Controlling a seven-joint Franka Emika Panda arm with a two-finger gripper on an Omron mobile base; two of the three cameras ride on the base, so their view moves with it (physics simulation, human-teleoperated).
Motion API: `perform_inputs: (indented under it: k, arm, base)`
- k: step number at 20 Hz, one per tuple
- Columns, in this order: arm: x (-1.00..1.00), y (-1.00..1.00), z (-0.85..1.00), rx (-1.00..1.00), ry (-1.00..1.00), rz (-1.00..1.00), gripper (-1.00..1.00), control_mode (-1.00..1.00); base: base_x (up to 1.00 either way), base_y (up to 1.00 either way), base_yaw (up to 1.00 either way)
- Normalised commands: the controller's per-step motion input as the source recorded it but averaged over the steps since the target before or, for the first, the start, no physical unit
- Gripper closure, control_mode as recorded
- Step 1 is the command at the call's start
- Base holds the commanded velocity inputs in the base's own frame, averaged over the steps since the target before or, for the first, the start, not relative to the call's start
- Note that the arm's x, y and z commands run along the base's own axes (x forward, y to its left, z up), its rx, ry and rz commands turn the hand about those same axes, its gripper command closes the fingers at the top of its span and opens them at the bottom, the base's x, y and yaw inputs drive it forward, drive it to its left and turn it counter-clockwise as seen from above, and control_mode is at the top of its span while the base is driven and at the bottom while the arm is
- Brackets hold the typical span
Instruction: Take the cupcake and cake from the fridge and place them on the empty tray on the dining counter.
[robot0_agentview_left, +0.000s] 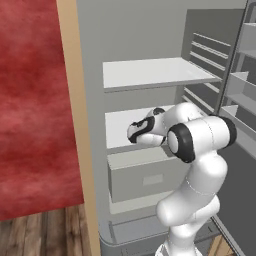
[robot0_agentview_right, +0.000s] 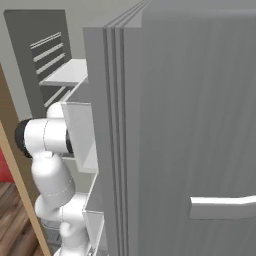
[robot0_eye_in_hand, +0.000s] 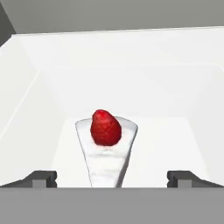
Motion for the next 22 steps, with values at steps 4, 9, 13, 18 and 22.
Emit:
perform_inputs:
  k: [4,9,13,18,22]
  arm:
    - [0.32,0.0,-0.23,0.0,0.0,-0.03,-1.0,-1.0]
    - [0.28,0.0,-0.3,0.0,0.0,-0.02,-1.0,-1.0]
    - [0.26,0.0,-0.31,0.0,0.0,-0.02,1.0,-1.0]
    - [0.14,0.0,-0.24,0.0,-0.02,0.0,1.0,-1.0]
    - [0.03,0.0,-0.2,0.0,-0.08,0.0,1.0,-1.0]
  base:
    - [0.0,0.0,0.0]
    - [0.0,0.0,0.0]
    - [0.0,0.0,0.0]
    - [0.0,0.0,0.0]
    - [0.0,0.0,0.0]
